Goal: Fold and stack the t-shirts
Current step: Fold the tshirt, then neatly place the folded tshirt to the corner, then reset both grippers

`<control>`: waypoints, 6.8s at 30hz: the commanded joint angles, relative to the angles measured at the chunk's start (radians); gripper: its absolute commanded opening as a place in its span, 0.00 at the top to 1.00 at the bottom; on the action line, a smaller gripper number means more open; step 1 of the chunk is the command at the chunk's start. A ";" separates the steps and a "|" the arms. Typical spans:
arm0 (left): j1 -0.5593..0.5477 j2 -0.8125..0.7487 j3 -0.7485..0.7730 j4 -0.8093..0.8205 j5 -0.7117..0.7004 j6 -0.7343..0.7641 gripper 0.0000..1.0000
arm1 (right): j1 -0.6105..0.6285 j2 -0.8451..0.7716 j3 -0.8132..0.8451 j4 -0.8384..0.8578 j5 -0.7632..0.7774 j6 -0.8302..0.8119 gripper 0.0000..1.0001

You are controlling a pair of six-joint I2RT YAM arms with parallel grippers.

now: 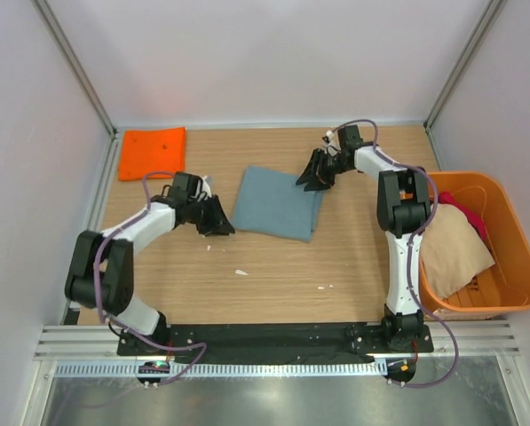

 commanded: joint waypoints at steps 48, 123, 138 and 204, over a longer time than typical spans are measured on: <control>0.411 -0.389 0.139 -0.574 -0.429 -0.291 0.25 | 0.899 -0.125 -0.136 0.087 1.399 -0.872 0.77; 0.048 0.617 1.550 -0.720 -0.587 0.413 1.00 | 0.506 -1.191 -0.754 -0.031 0.830 -0.398 0.21; 0.153 0.596 1.609 -0.585 -0.696 0.709 1.00 | 0.480 -1.151 -0.759 -0.037 0.813 -0.381 0.21; 0.308 0.795 1.630 -0.022 -1.147 0.829 0.00 | 0.419 -0.809 -0.506 -0.083 0.726 -0.234 0.19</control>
